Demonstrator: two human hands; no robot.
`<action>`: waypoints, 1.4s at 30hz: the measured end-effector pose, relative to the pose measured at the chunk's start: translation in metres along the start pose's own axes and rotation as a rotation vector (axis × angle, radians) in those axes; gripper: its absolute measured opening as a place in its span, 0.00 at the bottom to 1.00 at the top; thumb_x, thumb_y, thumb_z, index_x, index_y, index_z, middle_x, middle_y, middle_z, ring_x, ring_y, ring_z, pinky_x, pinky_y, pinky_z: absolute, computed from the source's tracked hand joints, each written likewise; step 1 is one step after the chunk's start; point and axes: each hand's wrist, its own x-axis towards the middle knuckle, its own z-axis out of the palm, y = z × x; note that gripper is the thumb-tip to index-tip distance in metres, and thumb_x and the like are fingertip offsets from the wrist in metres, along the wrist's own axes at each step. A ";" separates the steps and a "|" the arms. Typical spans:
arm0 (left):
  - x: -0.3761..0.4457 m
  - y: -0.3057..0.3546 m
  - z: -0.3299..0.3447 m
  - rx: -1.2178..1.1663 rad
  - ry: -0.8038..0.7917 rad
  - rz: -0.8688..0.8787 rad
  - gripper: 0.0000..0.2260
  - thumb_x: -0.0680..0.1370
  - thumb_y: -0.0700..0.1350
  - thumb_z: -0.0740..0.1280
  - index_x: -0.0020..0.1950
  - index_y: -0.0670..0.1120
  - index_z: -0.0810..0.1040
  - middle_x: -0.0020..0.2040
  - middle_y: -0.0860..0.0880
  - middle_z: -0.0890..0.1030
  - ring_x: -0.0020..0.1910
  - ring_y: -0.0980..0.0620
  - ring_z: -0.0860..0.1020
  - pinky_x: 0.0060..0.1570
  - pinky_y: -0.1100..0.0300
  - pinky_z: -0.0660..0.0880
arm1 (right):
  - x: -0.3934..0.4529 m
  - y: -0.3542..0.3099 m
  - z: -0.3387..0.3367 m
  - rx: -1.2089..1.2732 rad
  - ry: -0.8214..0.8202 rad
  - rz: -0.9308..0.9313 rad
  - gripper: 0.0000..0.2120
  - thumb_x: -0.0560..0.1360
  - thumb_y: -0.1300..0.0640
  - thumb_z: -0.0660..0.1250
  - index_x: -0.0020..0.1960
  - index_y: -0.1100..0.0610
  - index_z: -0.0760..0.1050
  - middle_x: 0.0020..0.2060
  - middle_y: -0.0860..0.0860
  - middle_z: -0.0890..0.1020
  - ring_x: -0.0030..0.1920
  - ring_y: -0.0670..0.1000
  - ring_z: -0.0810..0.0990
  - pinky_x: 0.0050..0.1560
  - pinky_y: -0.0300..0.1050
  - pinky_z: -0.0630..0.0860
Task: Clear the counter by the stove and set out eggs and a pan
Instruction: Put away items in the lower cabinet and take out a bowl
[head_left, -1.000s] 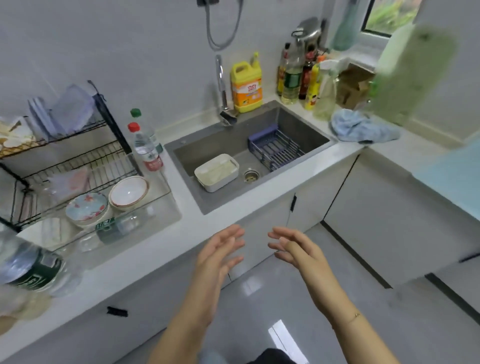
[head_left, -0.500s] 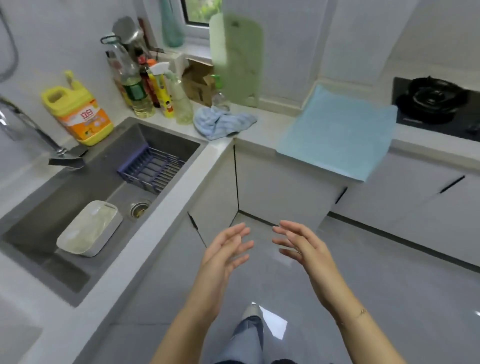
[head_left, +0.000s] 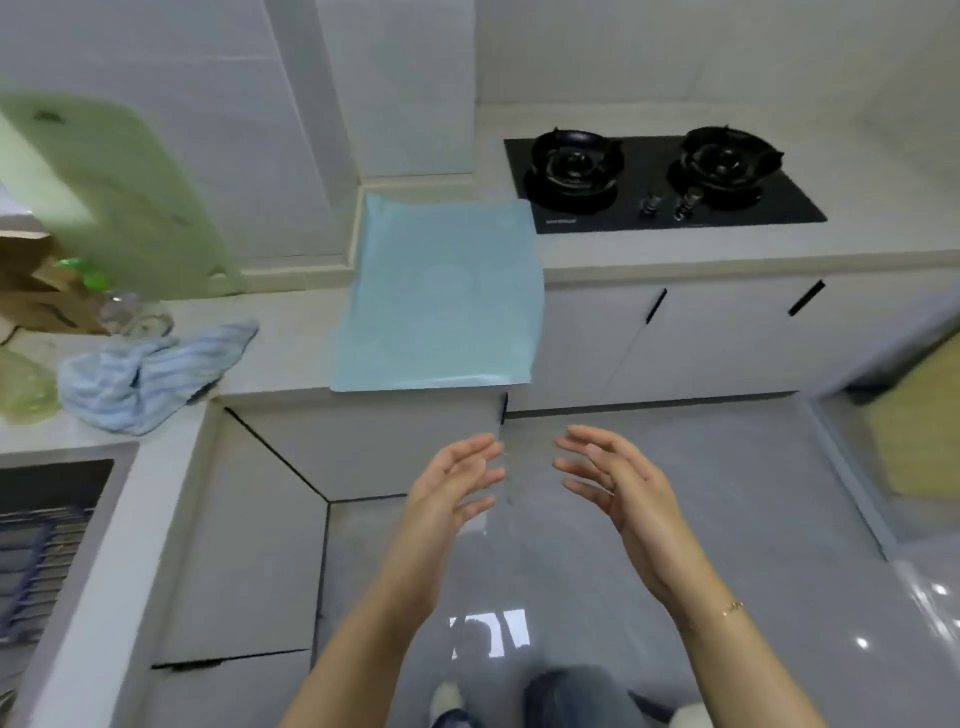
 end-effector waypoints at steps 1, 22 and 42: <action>0.010 0.001 0.010 0.010 -0.021 -0.013 0.10 0.80 0.43 0.62 0.60 0.49 0.78 0.58 0.52 0.82 0.57 0.52 0.80 0.59 0.55 0.74 | 0.008 -0.002 -0.009 0.016 0.025 0.002 0.11 0.80 0.62 0.59 0.56 0.58 0.78 0.54 0.54 0.84 0.53 0.53 0.82 0.57 0.47 0.78; 0.242 0.004 0.313 0.160 -0.127 -0.107 0.10 0.80 0.41 0.61 0.60 0.47 0.78 0.56 0.53 0.83 0.56 0.53 0.81 0.60 0.54 0.75 | 0.231 -0.109 -0.276 -0.050 0.126 -0.019 0.10 0.80 0.61 0.60 0.57 0.56 0.79 0.53 0.52 0.84 0.53 0.53 0.82 0.58 0.47 0.77; 0.467 -0.023 0.382 0.198 -0.024 -0.270 0.10 0.79 0.37 0.62 0.58 0.45 0.79 0.59 0.47 0.80 0.59 0.50 0.78 0.54 0.62 0.72 | 0.471 -0.139 -0.350 -0.812 -0.064 -0.065 0.19 0.80 0.56 0.61 0.71 0.51 0.67 0.67 0.42 0.70 0.66 0.40 0.67 0.69 0.34 0.62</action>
